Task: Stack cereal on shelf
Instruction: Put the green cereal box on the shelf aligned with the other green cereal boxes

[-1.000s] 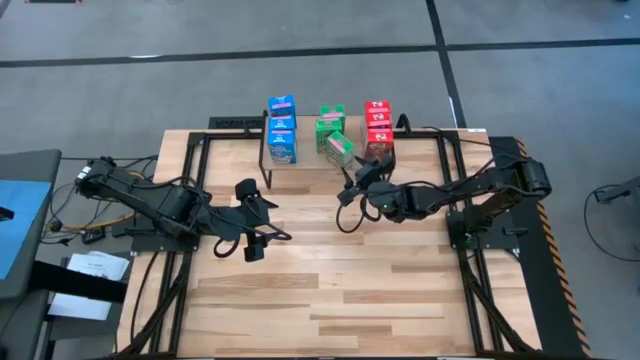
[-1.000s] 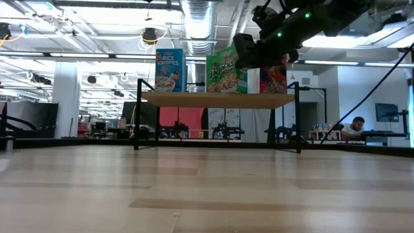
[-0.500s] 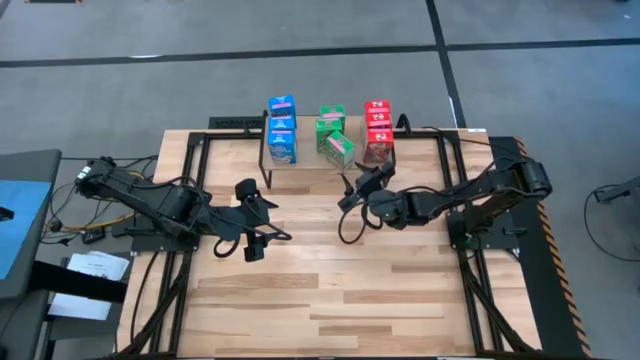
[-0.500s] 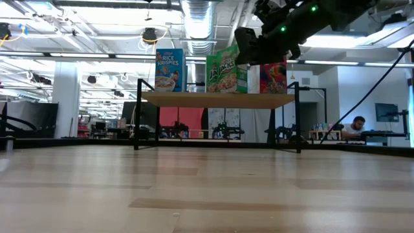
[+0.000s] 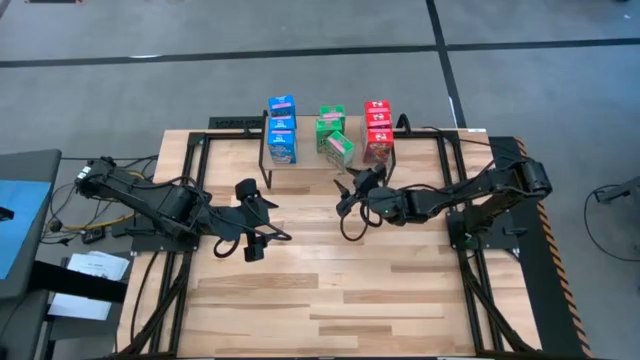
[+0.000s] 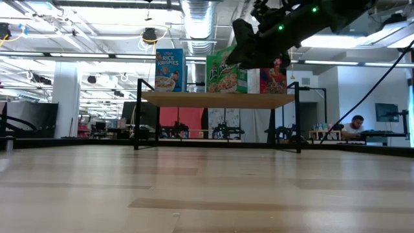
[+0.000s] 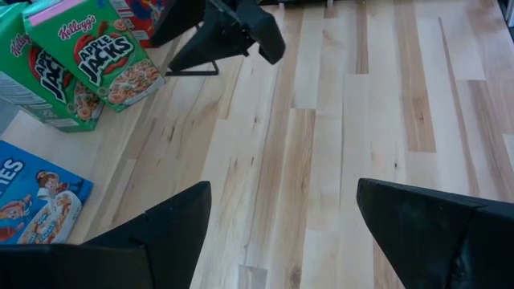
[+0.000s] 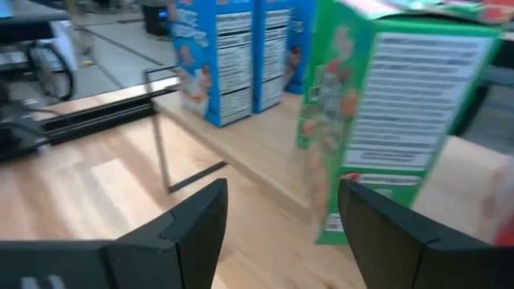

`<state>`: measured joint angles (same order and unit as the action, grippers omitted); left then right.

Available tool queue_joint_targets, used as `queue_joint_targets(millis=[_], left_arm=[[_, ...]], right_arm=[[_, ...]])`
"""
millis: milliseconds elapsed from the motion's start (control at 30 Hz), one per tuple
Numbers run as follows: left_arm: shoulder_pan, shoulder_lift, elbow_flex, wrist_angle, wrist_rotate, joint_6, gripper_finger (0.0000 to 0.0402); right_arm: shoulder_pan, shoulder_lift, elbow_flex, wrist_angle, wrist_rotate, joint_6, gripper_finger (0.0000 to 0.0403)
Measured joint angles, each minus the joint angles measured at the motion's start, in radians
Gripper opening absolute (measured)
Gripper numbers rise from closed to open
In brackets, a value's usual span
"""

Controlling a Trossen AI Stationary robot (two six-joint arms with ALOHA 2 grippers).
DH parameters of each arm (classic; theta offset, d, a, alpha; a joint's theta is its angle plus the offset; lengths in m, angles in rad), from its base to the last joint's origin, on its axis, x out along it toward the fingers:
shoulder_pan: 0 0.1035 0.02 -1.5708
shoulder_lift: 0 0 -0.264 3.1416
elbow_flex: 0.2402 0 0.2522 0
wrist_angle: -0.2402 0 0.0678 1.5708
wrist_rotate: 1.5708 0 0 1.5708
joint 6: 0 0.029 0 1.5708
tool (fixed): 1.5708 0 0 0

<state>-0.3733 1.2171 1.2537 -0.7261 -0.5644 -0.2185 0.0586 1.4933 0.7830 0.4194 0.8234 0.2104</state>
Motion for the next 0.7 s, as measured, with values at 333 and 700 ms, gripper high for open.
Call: queue_joint_targets(millis=[333, 700], left_arm=[[0.000, 0.000, 0.000, 0.000, 0.000, 0.005, 0.0303], [0.000, 0.000, 0.000, 0.000, 0.000, 0.014, 0.0303]], right_arm=[[-0.052, 0.000, 0.000, 0.032, -0.094, 0.000, 0.0261], [-0.069, 0.000, 0.000, 0.033, -0.070, 0.002, 0.0261]])
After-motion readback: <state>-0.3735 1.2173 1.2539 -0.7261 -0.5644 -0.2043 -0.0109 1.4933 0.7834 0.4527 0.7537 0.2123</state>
